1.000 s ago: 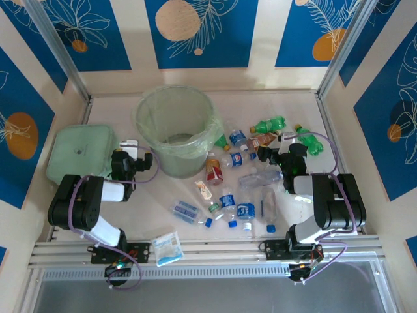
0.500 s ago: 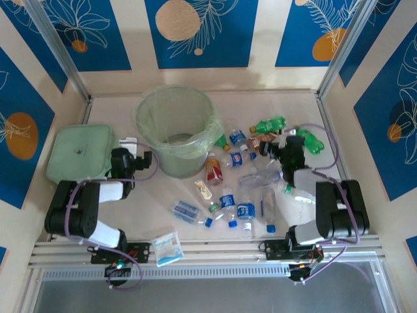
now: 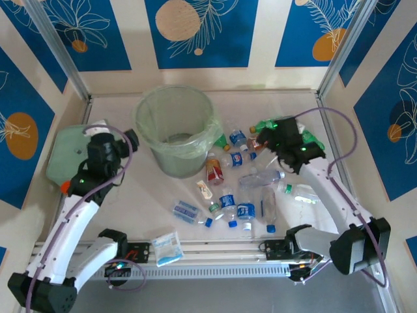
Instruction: Put the plastic bottles in the bin
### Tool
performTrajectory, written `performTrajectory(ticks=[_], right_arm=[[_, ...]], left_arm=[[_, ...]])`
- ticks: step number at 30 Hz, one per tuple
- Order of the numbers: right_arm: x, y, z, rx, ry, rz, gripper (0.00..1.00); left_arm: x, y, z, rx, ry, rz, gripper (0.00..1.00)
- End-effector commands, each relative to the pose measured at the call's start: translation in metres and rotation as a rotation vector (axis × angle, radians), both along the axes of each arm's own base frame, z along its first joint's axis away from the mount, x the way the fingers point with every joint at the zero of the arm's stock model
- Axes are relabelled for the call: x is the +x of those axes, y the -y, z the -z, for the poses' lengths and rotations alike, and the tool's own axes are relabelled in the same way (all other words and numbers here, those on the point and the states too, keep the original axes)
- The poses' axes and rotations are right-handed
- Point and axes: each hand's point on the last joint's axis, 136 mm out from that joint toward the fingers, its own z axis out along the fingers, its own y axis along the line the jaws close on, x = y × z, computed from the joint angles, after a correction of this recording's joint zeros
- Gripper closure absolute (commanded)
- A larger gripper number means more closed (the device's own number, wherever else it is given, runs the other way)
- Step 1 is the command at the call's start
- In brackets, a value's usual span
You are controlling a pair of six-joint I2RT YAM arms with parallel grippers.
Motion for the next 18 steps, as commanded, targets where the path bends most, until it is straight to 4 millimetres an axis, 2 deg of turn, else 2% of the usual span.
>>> performTrajectory(ticks=[1, 3, 4, 6, 9, 14, 18], right_arm=[[-0.05, 0.01, 0.003, -0.18, -0.118, 0.028, 0.01], [-0.069, -0.012, 0.012, -0.189, -0.177, -0.101, 0.06], [-0.078, -0.016, 0.015, -0.193, -0.207, -0.134, 0.1], [-0.103, -0.015, 0.022, -0.212, -0.285, -0.154, 0.14], [-0.127, -0.012, 0.036, -0.188, -0.396, -0.17, 0.15], [-0.15, -0.018, 0.073, -0.114, -0.547, -0.172, 0.2], [-0.161, -0.022, 0.102, -0.088, -0.636, -0.149, 0.26]], left_arm=[[-0.039, 0.021, 0.058, -0.002, -0.234, 0.071, 0.13], [-0.05, 0.048, 0.056, -0.024, -0.231, 0.176, 0.16], [-0.054, 0.059, 0.052, -0.028, -0.224, 0.221, 0.17], [-0.067, 0.09, 0.041, -0.031, -0.201, 0.338, 0.18], [-0.08, 0.124, 0.028, 0.003, -0.186, 0.46, 0.18], [-0.093, 0.176, 0.015, -0.033, -0.176, 0.631, 0.2], [-0.097, 0.197, 0.013, -0.079, -0.18, 0.693, 0.21]])
